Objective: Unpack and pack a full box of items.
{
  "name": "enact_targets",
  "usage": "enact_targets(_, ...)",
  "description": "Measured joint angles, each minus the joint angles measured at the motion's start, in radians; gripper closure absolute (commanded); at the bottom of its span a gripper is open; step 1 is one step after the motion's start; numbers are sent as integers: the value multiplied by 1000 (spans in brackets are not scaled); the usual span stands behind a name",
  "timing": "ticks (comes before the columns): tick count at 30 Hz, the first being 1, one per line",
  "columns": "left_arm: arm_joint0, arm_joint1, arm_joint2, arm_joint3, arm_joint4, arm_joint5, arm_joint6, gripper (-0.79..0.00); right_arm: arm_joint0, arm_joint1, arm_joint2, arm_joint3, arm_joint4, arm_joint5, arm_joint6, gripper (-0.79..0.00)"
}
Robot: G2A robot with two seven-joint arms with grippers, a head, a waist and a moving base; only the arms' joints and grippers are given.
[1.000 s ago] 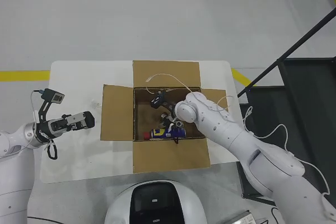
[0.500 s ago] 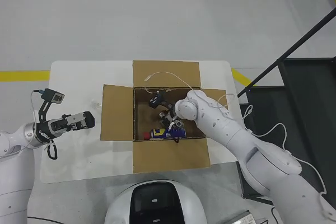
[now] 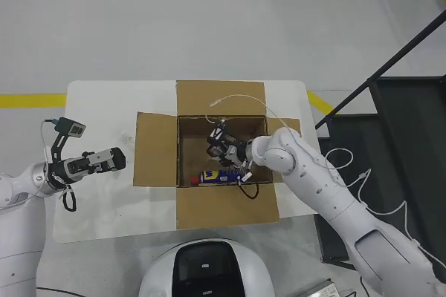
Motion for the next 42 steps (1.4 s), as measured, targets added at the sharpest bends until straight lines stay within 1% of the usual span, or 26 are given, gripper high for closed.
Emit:
enact_targets(4, 0, 0, 0, 0, 0, 0, 0, -785, -110, 34, 105, -120, -16, -47, -62, 0)
enact_targets(8, 0, 0, 0, 0, 0, 0, 0, -785, -167, 49, 158, -170, -22, -79, -109, 0)
enact_targets(42, 0, 0, 0, 0, 0, 0, 0, -785, -167, 49, 158, -170, -21, -80, -110, 0)
